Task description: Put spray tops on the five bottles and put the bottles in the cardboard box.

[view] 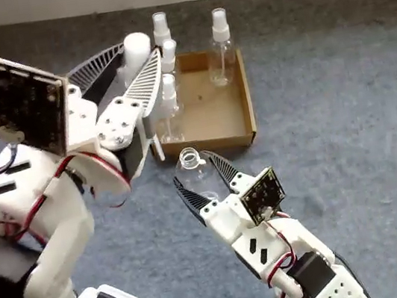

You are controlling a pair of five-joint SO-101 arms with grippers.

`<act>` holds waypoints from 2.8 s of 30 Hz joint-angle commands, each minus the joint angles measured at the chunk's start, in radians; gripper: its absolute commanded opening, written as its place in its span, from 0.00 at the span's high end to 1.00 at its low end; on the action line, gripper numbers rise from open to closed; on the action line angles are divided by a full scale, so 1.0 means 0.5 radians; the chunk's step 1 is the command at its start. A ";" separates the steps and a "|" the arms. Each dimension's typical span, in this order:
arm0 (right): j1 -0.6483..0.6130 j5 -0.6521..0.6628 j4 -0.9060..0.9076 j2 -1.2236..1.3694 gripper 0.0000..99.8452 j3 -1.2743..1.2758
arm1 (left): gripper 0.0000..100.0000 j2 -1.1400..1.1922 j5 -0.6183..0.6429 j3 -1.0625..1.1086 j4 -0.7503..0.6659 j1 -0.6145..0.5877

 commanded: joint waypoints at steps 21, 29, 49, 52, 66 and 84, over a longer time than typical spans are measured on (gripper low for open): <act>-0.008 -0.025 0.011 -0.023 1.00 -0.014 | 1.00 -0.011 -0.043 0.615 -0.626 0.115; -0.008 -0.025 0.011 -0.023 1.00 -0.014 | 1.00 -0.014 -0.135 0.649 -0.623 0.127; 0.173 -0.037 0.005 -0.023 1.00 -0.014 | 1.00 -0.465 -0.215 0.971 -0.595 0.269; 0.173 -0.037 0.005 -0.023 1.00 -0.014 | 1.00 -0.462 -0.316 0.888 -0.694 0.269; 0.173 -0.037 0.008 -0.023 1.00 -0.011 | 0.99 -0.044 -0.313 0.674 -0.847 0.287; 0.173 -0.037 0.008 -0.023 1.00 -0.011 | 0.99 -0.048 -0.083 0.839 -0.740 0.287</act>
